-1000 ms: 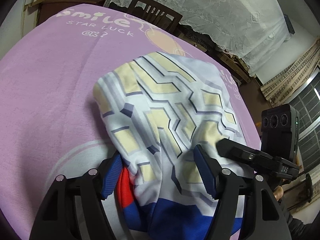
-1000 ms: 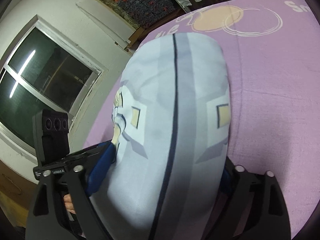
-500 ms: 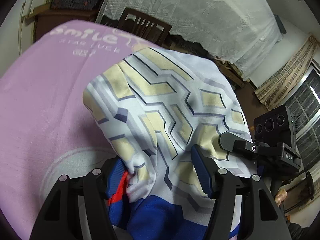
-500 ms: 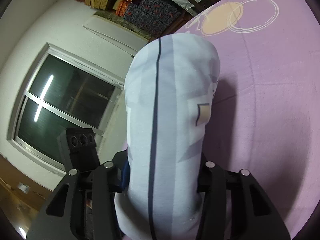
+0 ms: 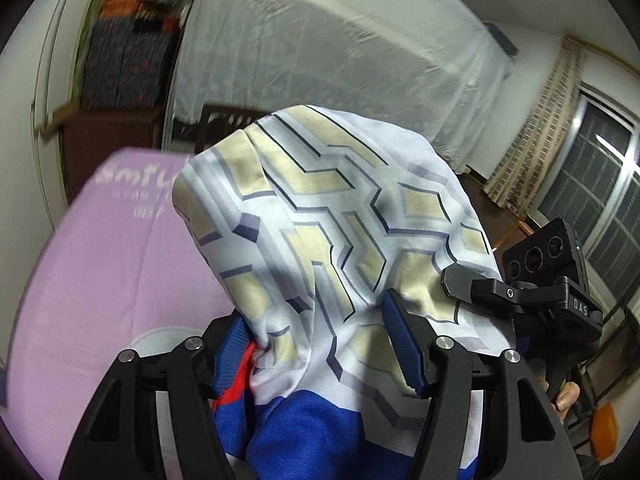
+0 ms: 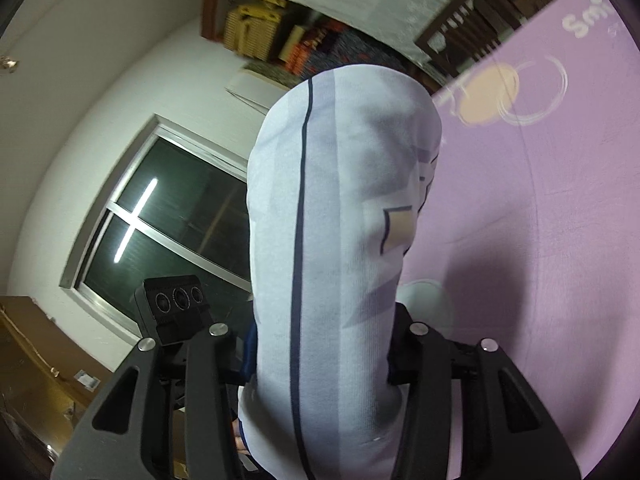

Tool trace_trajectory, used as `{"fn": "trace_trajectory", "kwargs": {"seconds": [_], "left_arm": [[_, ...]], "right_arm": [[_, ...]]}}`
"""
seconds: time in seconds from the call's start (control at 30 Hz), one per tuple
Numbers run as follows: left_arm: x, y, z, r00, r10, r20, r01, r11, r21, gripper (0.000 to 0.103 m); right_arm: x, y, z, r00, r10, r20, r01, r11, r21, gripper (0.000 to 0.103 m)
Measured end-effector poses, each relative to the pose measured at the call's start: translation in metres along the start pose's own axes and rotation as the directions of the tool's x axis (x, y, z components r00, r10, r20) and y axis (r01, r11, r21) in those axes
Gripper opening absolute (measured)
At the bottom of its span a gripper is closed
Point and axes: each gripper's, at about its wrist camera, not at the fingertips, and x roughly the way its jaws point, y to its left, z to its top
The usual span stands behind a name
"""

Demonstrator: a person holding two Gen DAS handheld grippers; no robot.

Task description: Fold large clothes

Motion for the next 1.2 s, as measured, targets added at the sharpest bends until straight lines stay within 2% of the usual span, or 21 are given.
{"fn": "trace_trajectory", "kwargs": {"seconds": [0.17,0.3,0.43,0.57,0.7,0.9,1.0,1.1,1.2], "left_arm": [[-0.044,-0.061,-0.011,0.998,-0.015,0.053,0.01,0.996,0.094,0.064],[-0.061,-0.106,-0.03,0.997,-0.043,0.068,0.032,0.987,0.156,0.064],[-0.066,-0.153,-0.052,0.995,-0.061,0.082,0.04,0.971,0.236,0.064],[-0.055,-0.188,-0.068,0.994,-0.086,0.065,0.064,0.954,0.293,0.064],[-0.022,-0.205,-0.079,0.997,-0.071,0.021,0.061,0.946,0.318,0.064],[0.059,-0.195,-0.095,0.991,-0.057,-0.125,0.09,0.956,0.28,0.064],[0.102,-0.188,-0.107,0.977,-0.058,-0.204,0.108,0.963,0.246,0.064],[0.146,-0.183,-0.12,0.953,-0.072,-0.294,0.137,0.969,0.207,0.064],[0.175,-0.181,-0.134,0.933,-0.075,-0.351,0.151,0.969,0.194,0.065]], "right_arm": [[-0.052,0.044,-0.02,0.997,0.02,0.069,-0.017,0.999,-0.041,0.044],[-0.106,0.069,-0.053,0.991,0.017,0.133,-0.008,0.998,-0.069,0.044],[-0.155,0.075,-0.086,0.98,0.025,0.197,-0.009,0.997,-0.079,0.044],[-0.195,0.067,-0.111,0.967,0.025,0.254,-0.007,0.997,-0.072,0.044],[-0.227,0.04,-0.128,0.955,0.016,0.296,-0.008,1.0,-0.029,0.044],[-0.237,-0.035,-0.135,0.956,0.008,0.293,-0.043,0.993,0.113,0.044],[-0.237,-0.08,-0.138,0.96,-0.027,0.28,-0.031,0.979,0.2,0.044],[-0.24,-0.114,-0.143,0.963,-0.077,0.26,0.003,0.962,0.273,0.044],[-0.245,-0.143,-0.149,0.962,-0.127,0.243,0.04,0.942,0.333,0.044]]}}
